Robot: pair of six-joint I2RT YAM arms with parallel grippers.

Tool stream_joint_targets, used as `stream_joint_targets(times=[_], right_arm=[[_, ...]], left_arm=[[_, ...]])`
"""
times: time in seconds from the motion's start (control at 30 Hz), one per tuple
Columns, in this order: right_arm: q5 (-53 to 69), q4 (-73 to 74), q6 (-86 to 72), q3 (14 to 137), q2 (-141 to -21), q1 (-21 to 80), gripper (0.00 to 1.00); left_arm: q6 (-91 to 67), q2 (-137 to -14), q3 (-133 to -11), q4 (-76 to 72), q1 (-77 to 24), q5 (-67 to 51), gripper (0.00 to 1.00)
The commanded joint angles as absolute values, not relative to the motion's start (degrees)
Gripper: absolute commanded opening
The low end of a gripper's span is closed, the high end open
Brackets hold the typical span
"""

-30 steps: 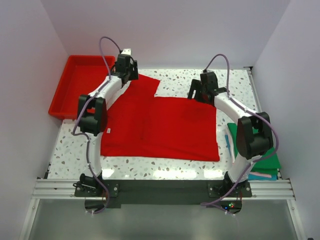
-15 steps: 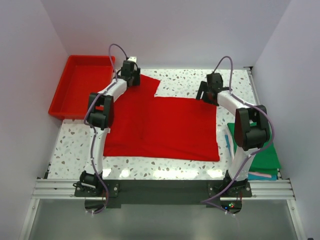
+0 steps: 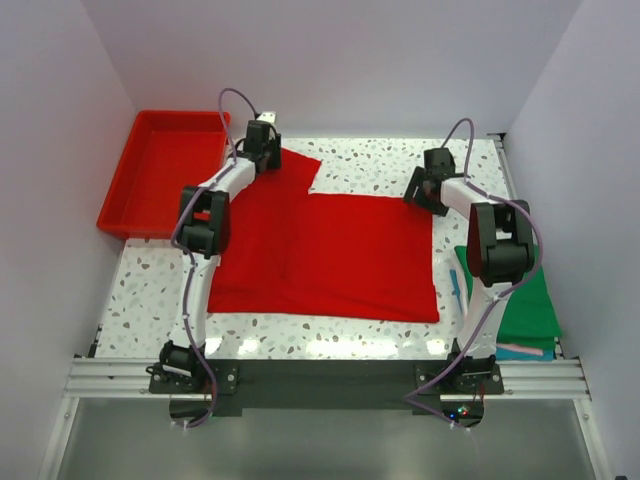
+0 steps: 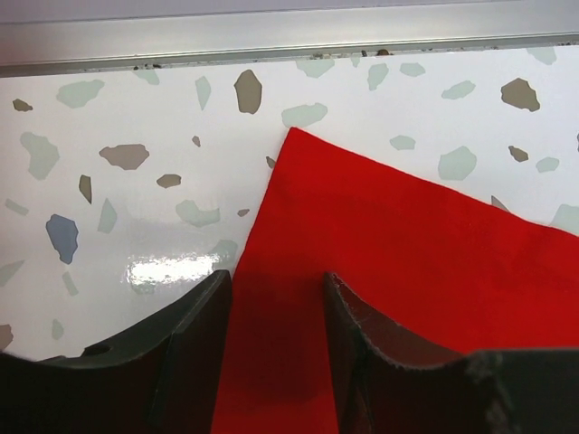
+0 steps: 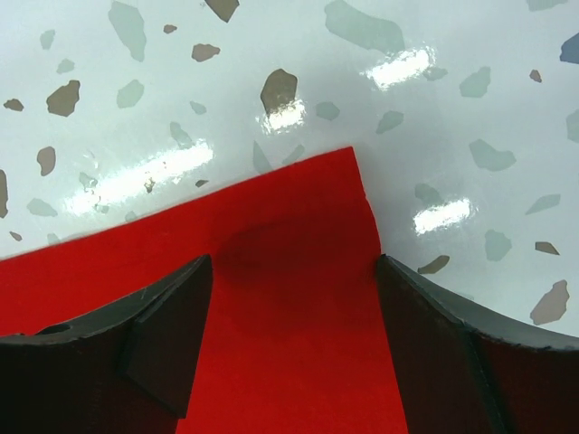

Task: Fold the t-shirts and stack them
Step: Fold the tshirt

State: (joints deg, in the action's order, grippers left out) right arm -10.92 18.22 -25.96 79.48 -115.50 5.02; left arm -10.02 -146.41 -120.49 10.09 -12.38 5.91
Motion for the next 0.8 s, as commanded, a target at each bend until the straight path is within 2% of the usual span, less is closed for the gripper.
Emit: stream_joint_targets(times=[0.0, 0.27, 0.53, 0.77], right_arm=[[-11.6, 18.3, -27.0, 83.1, -116.7, 4.7, 0.76], [-13.1, 19.0, -27.1, 85.7, -118.2, 4.2, 0.75], [-15.4, 19.9, -27.7, 86.6, -118.9, 4.0, 0.75], [-16.8, 20.7, -28.7, 88.3, -120.4, 3.6, 0.68]], left_arm=[[-11.6, -147.2, -121.7, 8.1, -12.0, 4.6, 0.49], [-12.6, -146.0, -119.7, 6.2, -12.0, 4.5, 0.30], [-13.3, -144.9, -117.9, 4.4, -11.9, 4.7, 0.21], [-14.1, -142.6, -114.7, 0.9, -11.9, 6.2, 0.18]])
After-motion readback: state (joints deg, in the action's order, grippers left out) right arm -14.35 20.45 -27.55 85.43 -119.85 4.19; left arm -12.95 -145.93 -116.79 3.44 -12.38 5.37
